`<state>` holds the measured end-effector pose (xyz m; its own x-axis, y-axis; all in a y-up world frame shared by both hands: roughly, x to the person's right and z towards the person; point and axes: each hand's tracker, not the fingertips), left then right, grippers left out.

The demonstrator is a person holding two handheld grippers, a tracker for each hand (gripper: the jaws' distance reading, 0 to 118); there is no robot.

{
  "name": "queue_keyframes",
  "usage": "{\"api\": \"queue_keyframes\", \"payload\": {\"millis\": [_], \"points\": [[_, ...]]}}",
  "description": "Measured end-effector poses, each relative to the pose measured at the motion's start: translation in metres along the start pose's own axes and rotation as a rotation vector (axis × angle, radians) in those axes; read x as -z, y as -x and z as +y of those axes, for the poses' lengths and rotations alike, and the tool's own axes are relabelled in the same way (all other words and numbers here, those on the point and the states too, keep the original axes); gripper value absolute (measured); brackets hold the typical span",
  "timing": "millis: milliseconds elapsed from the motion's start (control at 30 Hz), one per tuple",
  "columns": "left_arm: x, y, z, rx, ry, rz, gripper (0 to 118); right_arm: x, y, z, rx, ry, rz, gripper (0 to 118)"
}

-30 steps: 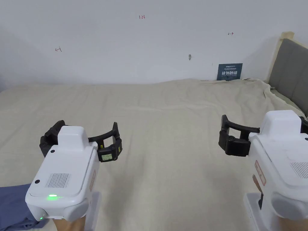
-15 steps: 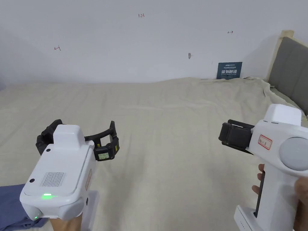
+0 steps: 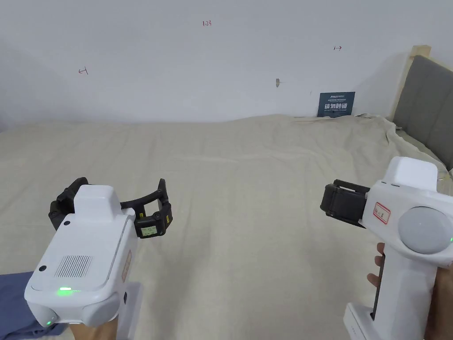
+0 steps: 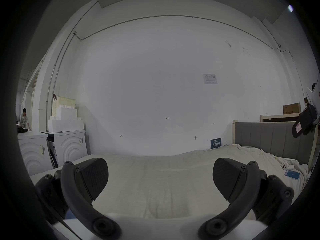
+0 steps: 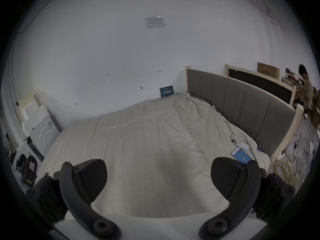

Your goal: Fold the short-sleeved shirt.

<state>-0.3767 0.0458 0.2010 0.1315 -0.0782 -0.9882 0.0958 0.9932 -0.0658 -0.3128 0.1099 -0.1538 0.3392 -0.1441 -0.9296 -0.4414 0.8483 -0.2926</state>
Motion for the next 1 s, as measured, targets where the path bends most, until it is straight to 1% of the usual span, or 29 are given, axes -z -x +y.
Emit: {"api": "queue_keyframes", "payload": {"millis": [33, 267, 333, 400, 500, 600, 667, 767, 867, 933, 1000], "points": [[0.0, 0.0, 0.0, 0.0, 0.0, 0.0, 118, 0.0, 0.0, 0.0, -0.004, -0.009, 0.027, 117], [-0.001, 0.001, 0.001, -0.003, -0.008, 0.0, 118, 0.001, 0.005, -0.001, -0.002, 0.003, 0.001, 117], [0.0, 0.001, 0.001, -0.001, -0.004, 0.001, 118, 0.0, 0.004, -0.003, -0.023, -0.029, 0.014, 117], [-0.001, 0.001, 0.0, 0.001, -0.007, 0.002, 118, -0.002, 0.003, -0.004, -0.061, -0.082, 0.062, 117], [-0.001, 0.001, 0.0, 0.002, -0.009, 0.005, 118, -0.007, -0.002, -0.012, -0.06, -0.241, 0.109, 117], [-0.001, 0.001, 0.0, -0.001, -0.012, 0.006, 118, -0.006, -0.004, -0.023, -0.13, -0.429, 0.129, 117], [-0.001, 0.002, -0.001, -0.006, -0.011, 0.004, 118, -0.004, -0.001, -0.032, -0.188, -0.538, 0.103, 117], [-0.002, 0.001, -0.001, -0.008, -0.015, 0.007, 118, -0.002, 0.004, -0.038, -0.271, -0.568, 0.053, 118], [-0.002, 0.001, -0.001, -0.007, -0.021, 0.013, 118, 0.001, 0.004, -0.044, -0.268, -0.623, 0.049, 118], [-0.003, 0.001, -0.001, -0.009, -0.023, 0.015, 118, 0.001, 0.005, -0.043, -0.283, -0.618, 0.029, 118], [-0.002, 0.001, -0.001, -0.013, -0.02, 0.013, 118, 0.002, 0.004, -0.043, -0.283, -0.618, 0.033, 118]]}}
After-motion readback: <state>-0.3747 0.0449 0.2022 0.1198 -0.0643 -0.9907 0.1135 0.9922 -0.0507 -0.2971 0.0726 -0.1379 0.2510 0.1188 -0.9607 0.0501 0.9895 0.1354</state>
